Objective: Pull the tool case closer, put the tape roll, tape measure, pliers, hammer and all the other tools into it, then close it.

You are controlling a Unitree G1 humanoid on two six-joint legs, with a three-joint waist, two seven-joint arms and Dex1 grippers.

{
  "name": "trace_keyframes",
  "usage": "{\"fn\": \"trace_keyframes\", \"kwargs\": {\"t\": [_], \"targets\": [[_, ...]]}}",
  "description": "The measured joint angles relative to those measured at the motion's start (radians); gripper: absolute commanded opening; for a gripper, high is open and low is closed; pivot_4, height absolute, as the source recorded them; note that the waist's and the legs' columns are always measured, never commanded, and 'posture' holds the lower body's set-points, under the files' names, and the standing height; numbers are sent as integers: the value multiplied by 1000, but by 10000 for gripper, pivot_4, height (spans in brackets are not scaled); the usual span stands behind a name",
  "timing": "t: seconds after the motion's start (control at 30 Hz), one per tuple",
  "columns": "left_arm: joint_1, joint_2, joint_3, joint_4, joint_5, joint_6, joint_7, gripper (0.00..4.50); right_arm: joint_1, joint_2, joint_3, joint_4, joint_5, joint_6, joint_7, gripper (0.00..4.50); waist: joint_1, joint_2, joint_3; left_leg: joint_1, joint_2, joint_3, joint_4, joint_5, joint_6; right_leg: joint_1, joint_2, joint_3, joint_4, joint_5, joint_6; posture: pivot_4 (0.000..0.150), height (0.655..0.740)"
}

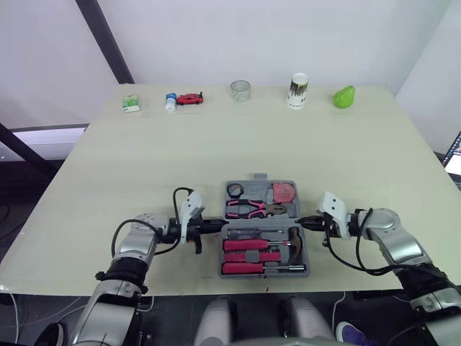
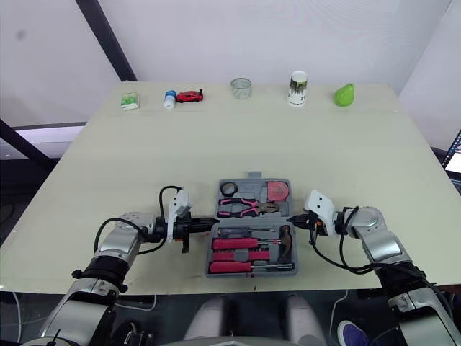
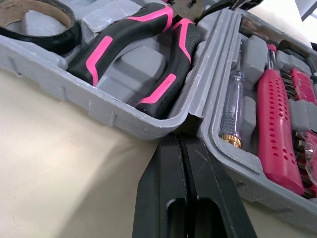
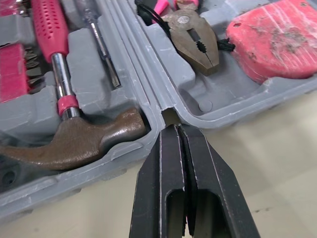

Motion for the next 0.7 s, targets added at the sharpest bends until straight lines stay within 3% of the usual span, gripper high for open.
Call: {"fn": "trace_keyframes", "kwargs": {"t": [0.7], "targets": [[54,21,-1,-92,-1,64,-21,0,34,-11,1,-63,15,62,27,404,0,0,0,0,0,0,0,0,0,0,0,0,0,0,0,1500,7400]]}}
